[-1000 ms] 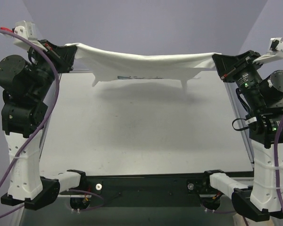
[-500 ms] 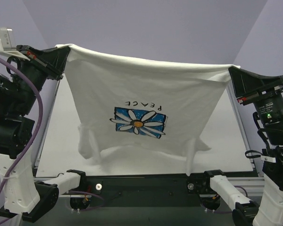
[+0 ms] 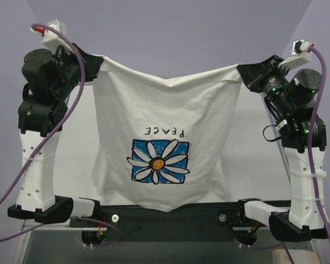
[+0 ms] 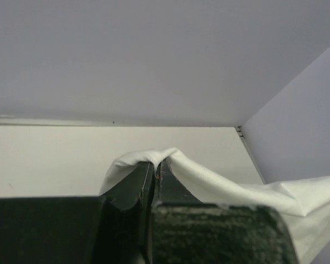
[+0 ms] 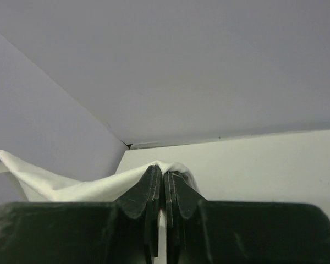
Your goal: Pin the brooch onto the clothing
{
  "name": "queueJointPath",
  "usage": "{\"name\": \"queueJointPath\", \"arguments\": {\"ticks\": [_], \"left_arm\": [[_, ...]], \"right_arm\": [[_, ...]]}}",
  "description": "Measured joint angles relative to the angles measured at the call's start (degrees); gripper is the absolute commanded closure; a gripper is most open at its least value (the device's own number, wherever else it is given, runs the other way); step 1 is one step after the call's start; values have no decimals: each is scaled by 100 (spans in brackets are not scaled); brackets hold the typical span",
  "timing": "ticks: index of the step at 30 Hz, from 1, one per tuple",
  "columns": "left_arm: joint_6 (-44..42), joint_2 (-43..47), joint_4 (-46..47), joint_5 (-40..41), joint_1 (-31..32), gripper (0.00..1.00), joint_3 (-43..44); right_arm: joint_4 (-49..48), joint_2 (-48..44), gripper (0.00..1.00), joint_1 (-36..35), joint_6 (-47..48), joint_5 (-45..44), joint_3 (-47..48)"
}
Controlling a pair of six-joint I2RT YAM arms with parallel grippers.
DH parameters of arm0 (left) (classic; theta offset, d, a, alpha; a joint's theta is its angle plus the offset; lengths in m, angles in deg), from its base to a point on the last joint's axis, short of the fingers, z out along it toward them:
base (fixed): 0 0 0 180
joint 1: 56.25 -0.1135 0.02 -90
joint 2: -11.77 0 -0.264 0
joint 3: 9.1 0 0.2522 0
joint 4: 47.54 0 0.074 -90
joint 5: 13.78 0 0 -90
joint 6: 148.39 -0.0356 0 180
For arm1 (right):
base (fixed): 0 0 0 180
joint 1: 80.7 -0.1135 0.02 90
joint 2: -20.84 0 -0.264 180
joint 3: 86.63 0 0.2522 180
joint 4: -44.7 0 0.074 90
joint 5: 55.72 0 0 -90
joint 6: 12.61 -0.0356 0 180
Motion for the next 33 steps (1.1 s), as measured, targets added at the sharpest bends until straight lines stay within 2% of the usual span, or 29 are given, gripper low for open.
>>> {"name": "queueJointPath", "arguments": {"ticks": [5, 11, 15, 25, 33], "left_arm": [[0, -649, -267, 28, 0, 100, 50], [-31, -1001, -566, 42, 0, 100, 1008], [-33, -632, -431, 79, 0, 100, 1126], [-55, 525, -33, 76, 0, 100, 476], [7, 977, -2, -122, -4, 100, -273]], "right_arm": [[120, 592, 100, 79, -7, 28, 81], [173, 719, 100, 116, -39, 61, 557], [-13, 302, 100, 116, -133, 142, 568], [-564, -986, 100, 116, -229, 240, -146], [-496, -1211, 100, 111, -278, 328, -605]]}}
